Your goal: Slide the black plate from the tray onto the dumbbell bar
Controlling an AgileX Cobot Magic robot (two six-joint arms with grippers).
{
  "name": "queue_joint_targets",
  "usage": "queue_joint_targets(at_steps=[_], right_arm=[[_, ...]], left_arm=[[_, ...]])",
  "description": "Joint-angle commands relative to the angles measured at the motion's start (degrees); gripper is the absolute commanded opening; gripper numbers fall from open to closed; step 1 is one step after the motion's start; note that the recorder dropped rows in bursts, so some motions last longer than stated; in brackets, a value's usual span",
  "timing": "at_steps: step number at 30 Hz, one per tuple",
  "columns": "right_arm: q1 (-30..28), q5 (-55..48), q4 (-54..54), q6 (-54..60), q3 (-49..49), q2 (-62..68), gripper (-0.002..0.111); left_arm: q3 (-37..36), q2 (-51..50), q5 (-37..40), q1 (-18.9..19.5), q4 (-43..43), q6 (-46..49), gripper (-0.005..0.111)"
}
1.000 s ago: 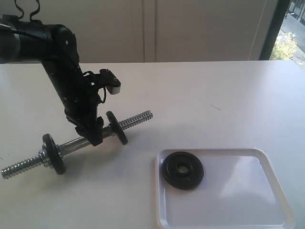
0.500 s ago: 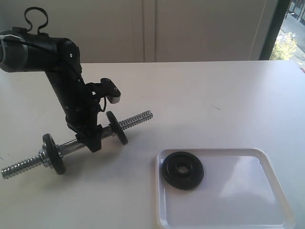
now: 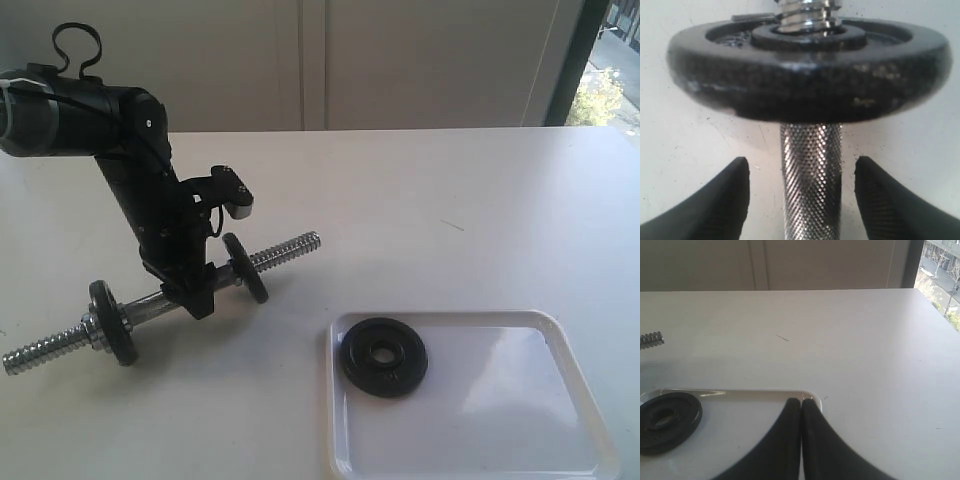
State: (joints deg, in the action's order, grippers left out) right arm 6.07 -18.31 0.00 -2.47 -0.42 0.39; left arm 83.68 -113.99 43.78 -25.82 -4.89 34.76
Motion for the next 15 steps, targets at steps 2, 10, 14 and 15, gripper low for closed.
queue_joint_targets(at_steps=[2, 10, 14, 15], right_arm=[[0.2, 0.8, 0.0, 0.2, 0.4, -0.4, 0.000], [0.2, 0.8, 0.0, 0.2, 0.4, -0.4, 0.000], [0.2, 0.8, 0.0, 0.2, 0.4, -0.4, 0.000], [0.2, 0.8, 0.0, 0.2, 0.4, -0.4, 0.000]], left_arm=[[-0.4, 0.3, 0.4, -0.1, -0.9, 0.0, 0.064], [-0.4, 0.3, 0.4, -0.1, -1.2, -0.5, 0.064], [-0.4, 0.3, 0.4, -0.1, -3.1, -0.5, 0.064], [-0.4, 0.3, 0.3, -0.1, -3.4, -0.3, 0.064]])
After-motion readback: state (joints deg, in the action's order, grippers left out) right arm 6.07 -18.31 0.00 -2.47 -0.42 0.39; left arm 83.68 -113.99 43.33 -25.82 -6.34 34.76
